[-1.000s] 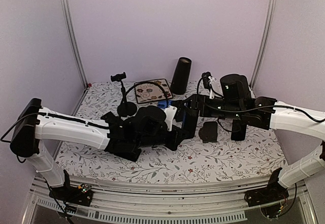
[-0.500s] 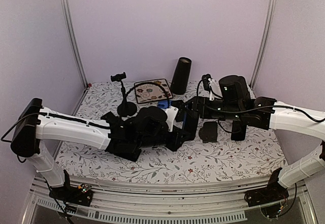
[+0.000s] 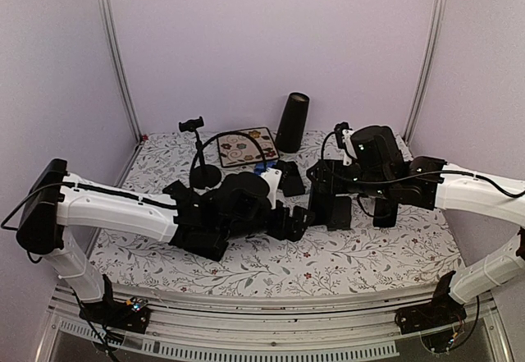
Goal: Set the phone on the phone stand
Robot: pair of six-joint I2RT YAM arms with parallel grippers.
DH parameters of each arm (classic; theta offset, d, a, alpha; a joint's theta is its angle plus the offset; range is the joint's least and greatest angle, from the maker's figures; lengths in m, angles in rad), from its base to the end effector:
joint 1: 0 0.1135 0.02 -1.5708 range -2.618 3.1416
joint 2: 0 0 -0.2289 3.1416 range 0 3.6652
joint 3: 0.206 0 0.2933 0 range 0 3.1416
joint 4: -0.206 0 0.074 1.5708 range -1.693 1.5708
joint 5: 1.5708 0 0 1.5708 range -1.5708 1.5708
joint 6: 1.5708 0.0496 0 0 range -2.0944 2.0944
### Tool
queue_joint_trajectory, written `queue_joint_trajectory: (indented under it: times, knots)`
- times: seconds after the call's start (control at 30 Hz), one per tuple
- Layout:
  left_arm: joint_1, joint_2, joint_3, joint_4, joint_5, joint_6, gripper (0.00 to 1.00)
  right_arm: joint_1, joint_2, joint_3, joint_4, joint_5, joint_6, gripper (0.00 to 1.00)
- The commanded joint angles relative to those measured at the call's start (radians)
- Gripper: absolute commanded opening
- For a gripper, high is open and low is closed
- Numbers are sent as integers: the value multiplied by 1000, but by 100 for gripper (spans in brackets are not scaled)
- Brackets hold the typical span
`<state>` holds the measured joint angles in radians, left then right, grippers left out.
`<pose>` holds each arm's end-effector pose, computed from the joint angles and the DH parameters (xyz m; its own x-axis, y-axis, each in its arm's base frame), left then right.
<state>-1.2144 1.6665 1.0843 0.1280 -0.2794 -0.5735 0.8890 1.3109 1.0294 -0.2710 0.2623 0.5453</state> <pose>0.1608 -0.3926 0.1802 -0.5704 0.0374 -0.8205 0.6010 0.6999 -0.3859 0.2352 0.2694 0.2486 -0.5996 0.0562 -0.7984 -0.3507 0.8782 0.3252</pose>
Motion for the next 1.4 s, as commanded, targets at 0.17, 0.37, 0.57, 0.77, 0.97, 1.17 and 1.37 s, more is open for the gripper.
queue_joint_trajectory:
  times: [0.17, 0.37, 0.57, 0.77, 0.97, 1.17, 1.37]
  knots:
    - [17, -79, -69, -30, -86, -74, 97, -34, 28, -48, 69, 260, -92, 31]
    - [36, -102, -107, -18, -68, -116, 97, -64, 89, -90, 140, 301, -111, 30]
    - [44, -120, -130, -8, -57, -132, 97, -75, 162, -110, 195, 345, -108, 31]
    - [46, -129, -138, -10, -55, -138, 97, -85, 196, -134, 247, 373, -97, 31]
    - [47, -130, -138, -10, -50, -142, 97, -109, 220, -170, 323, 369, -90, 31]
    - [47, -141, -146, -13, -53, -149, 97, -109, 246, -170, 337, 368, -84, 31]
    - [47, -148, -153, -13, -53, -151, 97, -110, 242, -195, 345, 370, -69, 31]
